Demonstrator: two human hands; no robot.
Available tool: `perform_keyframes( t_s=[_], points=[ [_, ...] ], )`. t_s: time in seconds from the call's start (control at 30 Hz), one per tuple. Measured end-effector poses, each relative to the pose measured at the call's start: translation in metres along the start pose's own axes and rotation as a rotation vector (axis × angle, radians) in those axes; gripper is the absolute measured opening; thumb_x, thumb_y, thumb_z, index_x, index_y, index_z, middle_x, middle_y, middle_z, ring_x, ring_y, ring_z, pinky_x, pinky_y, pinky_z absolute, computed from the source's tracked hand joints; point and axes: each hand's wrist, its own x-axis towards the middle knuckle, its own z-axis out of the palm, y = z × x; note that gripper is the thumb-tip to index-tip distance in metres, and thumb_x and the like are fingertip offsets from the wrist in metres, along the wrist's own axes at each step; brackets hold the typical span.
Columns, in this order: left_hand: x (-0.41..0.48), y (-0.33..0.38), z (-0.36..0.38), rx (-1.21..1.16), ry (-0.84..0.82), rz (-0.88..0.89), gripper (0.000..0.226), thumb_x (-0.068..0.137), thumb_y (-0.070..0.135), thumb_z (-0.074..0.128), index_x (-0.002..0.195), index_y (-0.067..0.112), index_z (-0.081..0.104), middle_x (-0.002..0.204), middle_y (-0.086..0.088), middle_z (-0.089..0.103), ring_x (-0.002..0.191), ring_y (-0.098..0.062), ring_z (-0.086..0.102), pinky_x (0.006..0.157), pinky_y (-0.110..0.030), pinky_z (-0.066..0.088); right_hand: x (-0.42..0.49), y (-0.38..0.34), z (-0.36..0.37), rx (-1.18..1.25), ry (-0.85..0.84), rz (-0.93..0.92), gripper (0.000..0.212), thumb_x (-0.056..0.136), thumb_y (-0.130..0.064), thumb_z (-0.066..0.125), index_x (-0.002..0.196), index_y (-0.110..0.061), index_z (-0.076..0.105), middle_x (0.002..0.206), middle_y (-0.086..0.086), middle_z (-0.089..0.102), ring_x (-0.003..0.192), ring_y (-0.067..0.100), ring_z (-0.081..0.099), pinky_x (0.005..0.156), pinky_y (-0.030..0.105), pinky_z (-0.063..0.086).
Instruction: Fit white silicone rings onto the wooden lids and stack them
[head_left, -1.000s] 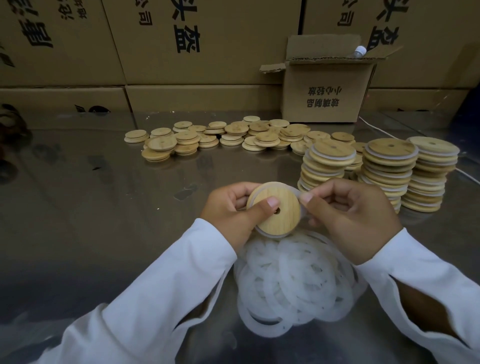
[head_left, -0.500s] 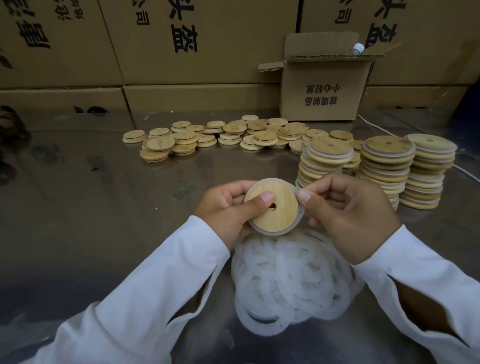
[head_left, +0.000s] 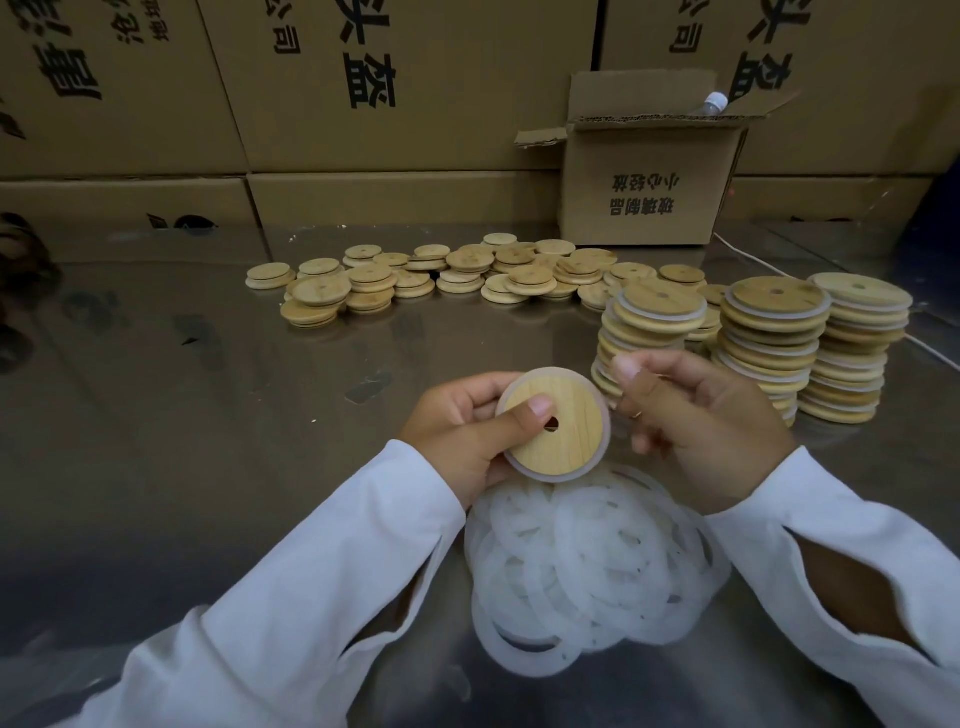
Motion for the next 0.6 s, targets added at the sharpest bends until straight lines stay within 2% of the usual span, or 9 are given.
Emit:
perform_keyframes(
  t_s=[0.07,0.13,0.2,0.27,0.37,0.47,0.53,0.6],
  points=[
    [0.000,0.001,0.000,-0.014,0.033,-0.010,0.030,0.062,0.017,0.066,0.091,0.008,0.068,0.078,-0.008,0.072,0.072,-0.017,0.069,0.067,-0.028,0.058,0.004,0.002,-0.001,-0.039,0.086,0.023,0.017,0.073,-0.037,0.065,0.077,-0.021,0.062,0.048,-0.008,0.059,0.036,0.005,0.047,0.046,0.016,0.041],
    [0.003,0.002,-0.002,0.010,0.127,-0.010,0.018,0.073,0.009,0.065,0.091,0.007,0.067,0.073,-0.004,0.072,0.070,-0.015,0.069,0.065,-0.028,0.058,0.008,0.006,-0.004,-0.171,0.148,-0.011,0.006,0.083,-0.024,0.062,0.083,-0.019,0.060,0.051,-0.005,0.060,0.039,0.006,0.050,0.054,0.023,0.041],
    [0.007,-0.001,-0.006,0.153,0.281,0.021,0.009,0.080,0.005,0.064,0.086,0.012,0.067,0.071,-0.002,0.071,0.072,-0.018,0.068,0.071,-0.034,0.058,0.009,0.011,-0.007,-0.376,0.128,-0.080,0.009,0.083,-0.019,0.062,0.089,-0.021,0.056,0.060,-0.004,0.059,0.053,0.012,0.057,0.062,0.028,0.041],
    [0.011,-0.003,-0.008,0.287,0.400,0.055,0.014,0.081,0.007,0.066,0.077,0.020,0.065,0.076,-0.003,0.068,0.080,-0.025,0.065,0.083,-0.041,0.054,0.007,0.016,-0.009,-0.585,0.078,-0.150,0.013,0.082,-0.019,0.061,0.089,-0.027,0.052,0.063,-0.006,0.057,0.064,0.015,0.055,0.066,0.029,0.041],
    [0.018,-0.001,-0.007,0.275,0.470,0.064,0.018,0.081,0.009,0.067,0.071,0.023,0.064,0.077,-0.002,0.067,0.085,-0.027,0.065,0.088,-0.045,0.051,0.005,0.019,-0.009,-0.716,0.053,-0.180,0.014,0.080,-0.026,0.063,0.074,-0.032,0.052,0.056,-0.008,0.054,0.060,0.005,0.051,0.060,0.025,0.040],
    [0.033,0.003,-0.001,0.332,0.423,0.086,0.010,0.080,0.012,0.069,0.080,0.021,0.067,0.077,0.004,0.067,0.078,-0.014,0.064,0.077,-0.030,0.053,0.008,0.024,-0.012,-0.703,0.072,-0.169,0.018,0.077,-0.028,0.068,0.063,-0.029,0.056,0.049,-0.007,0.051,0.053,0.001,0.051,0.051,0.012,0.035],
    [0.048,0.006,0.008,0.415,0.366,0.091,0.012,0.080,0.012,0.069,0.091,0.016,0.068,0.075,0.006,0.066,0.072,-0.007,0.061,0.066,-0.016,0.049,0.010,0.027,-0.014,-0.695,0.085,-0.174,0.021,0.075,-0.028,0.069,0.059,-0.028,0.056,0.047,-0.006,0.050,0.054,-0.001,0.051,0.050,0.011,0.036],
    [0.064,0.007,0.018,0.469,0.316,0.065,0.011,0.081,0.012,0.068,0.092,0.014,0.068,0.074,0.003,0.065,0.071,-0.010,0.061,0.067,-0.014,0.047,0.011,0.030,-0.015,-0.687,0.090,-0.178,0.023,0.074,-0.030,0.070,0.056,-0.029,0.055,0.046,-0.006,0.050,0.056,-0.003,0.051,0.049,0.010,0.037]
  ],
)
